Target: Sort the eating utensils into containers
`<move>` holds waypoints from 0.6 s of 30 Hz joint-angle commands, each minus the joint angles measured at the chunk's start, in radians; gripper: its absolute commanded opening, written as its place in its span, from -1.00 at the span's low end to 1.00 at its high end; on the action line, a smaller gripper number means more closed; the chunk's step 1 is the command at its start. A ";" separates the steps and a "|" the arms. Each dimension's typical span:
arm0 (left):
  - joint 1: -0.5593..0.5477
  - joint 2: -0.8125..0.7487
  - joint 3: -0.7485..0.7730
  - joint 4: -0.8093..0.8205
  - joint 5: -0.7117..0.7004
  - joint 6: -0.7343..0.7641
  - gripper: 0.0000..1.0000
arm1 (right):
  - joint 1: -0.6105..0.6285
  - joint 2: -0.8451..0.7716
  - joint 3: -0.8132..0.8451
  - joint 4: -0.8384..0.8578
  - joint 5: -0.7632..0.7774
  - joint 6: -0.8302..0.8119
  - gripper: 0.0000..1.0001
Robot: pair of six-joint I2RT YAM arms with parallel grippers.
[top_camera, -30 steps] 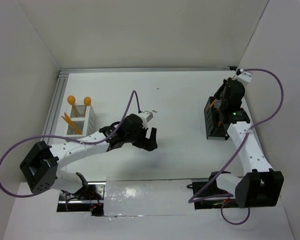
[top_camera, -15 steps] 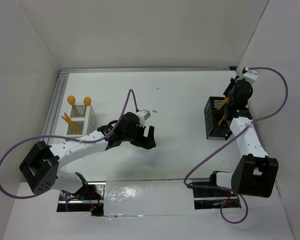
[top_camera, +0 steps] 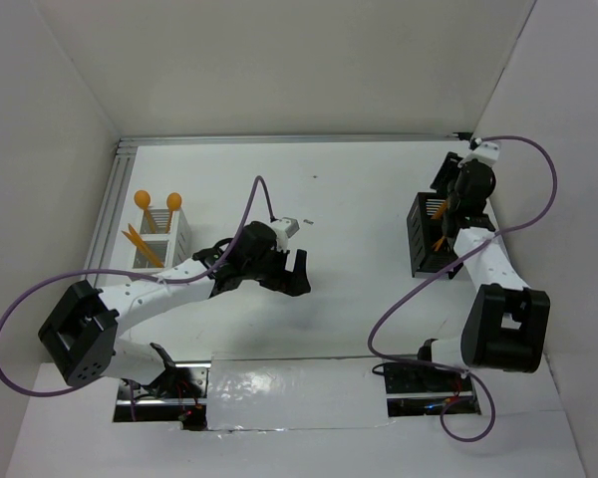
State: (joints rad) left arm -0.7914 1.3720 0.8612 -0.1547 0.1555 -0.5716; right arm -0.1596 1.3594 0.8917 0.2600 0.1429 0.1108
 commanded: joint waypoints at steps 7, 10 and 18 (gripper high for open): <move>0.009 -0.019 -0.017 0.044 0.030 0.029 0.99 | -0.006 -0.144 0.067 -0.086 -0.039 0.045 0.80; 0.009 -0.024 -0.024 0.050 0.038 0.016 1.00 | -0.009 -0.190 0.090 -0.151 -0.081 0.079 1.00; 0.014 -0.057 -0.039 0.055 0.019 0.025 0.99 | -0.003 -0.374 0.009 -0.309 -0.199 0.158 1.00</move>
State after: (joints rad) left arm -0.7856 1.3575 0.8188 -0.1402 0.1688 -0.5549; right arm -0.1616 1.0557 0.9314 0.0376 0.0128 0.2314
